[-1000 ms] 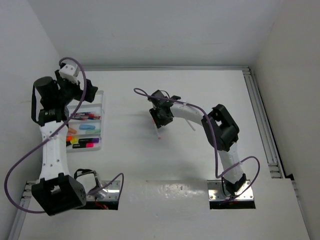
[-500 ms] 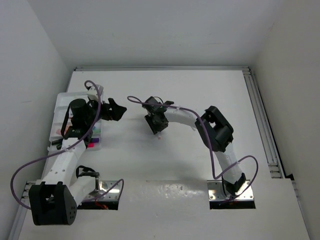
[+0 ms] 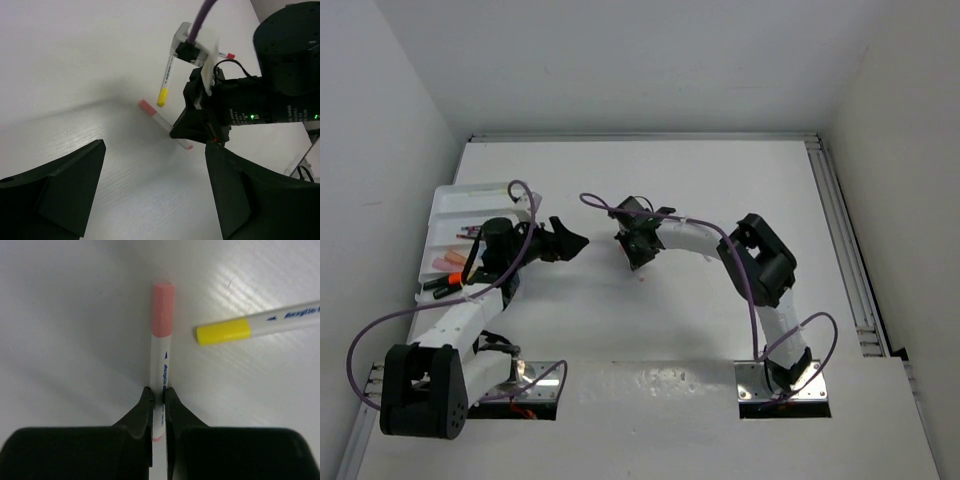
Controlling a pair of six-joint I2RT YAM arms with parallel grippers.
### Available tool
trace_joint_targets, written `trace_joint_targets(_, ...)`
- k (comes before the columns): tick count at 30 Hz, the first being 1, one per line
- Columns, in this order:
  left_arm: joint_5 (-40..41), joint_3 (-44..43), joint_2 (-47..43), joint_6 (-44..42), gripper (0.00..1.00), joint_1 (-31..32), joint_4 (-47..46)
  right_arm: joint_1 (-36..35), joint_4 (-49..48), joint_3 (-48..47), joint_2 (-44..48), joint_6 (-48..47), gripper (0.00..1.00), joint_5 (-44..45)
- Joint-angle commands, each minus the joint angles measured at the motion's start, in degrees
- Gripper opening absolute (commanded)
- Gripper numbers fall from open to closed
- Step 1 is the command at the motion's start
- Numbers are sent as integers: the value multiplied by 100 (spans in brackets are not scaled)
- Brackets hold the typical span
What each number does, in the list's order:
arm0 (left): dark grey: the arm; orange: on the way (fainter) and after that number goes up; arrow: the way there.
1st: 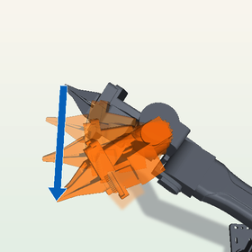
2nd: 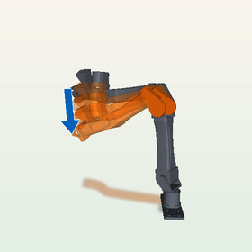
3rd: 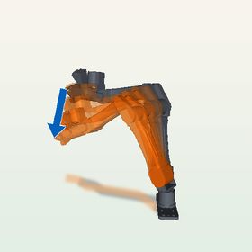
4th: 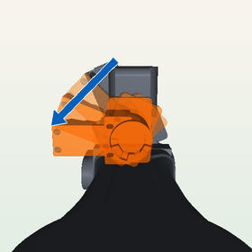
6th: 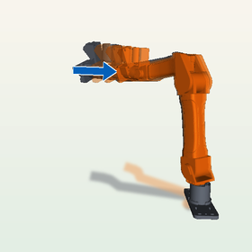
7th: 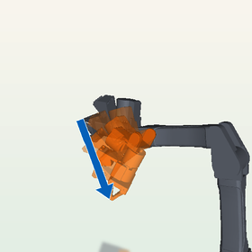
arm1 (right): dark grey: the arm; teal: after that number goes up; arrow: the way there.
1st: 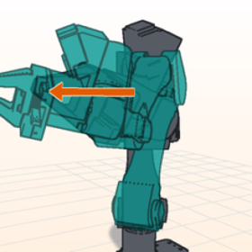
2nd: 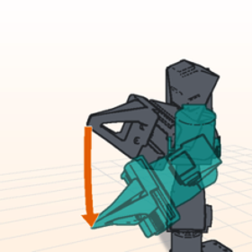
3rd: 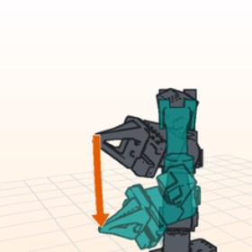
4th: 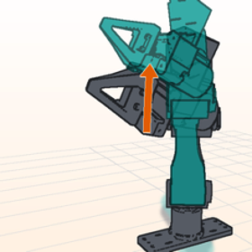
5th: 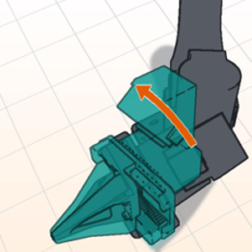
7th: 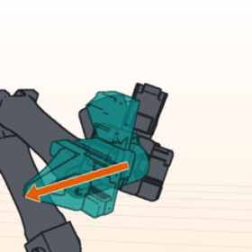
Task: Sort the stationery into containers
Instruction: Grab a piece of stationery with the right arm, then pass the stationery from the right arm to the left
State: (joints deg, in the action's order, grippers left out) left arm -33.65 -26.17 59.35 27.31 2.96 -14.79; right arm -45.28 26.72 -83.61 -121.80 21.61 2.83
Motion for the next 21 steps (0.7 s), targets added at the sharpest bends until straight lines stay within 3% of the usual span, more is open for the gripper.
trace_joint_targets(1,-204,147,41,388,87,90,-569,107,-340,625,550,-7,0,-650)
trace_joint_targets(6,-413,367,514,1144,78,134,-1087,265,-870,1277,1377,89,0,-1519)
trace_joint_targets(13,-362,139,911,1663,68,538,-755,230,-941,883,1677,397,0,-2480)
trace_joint_targets(21,-370,-371,1306,2103,70,697,-745,2,-800,320,1659,485,0,-2726)
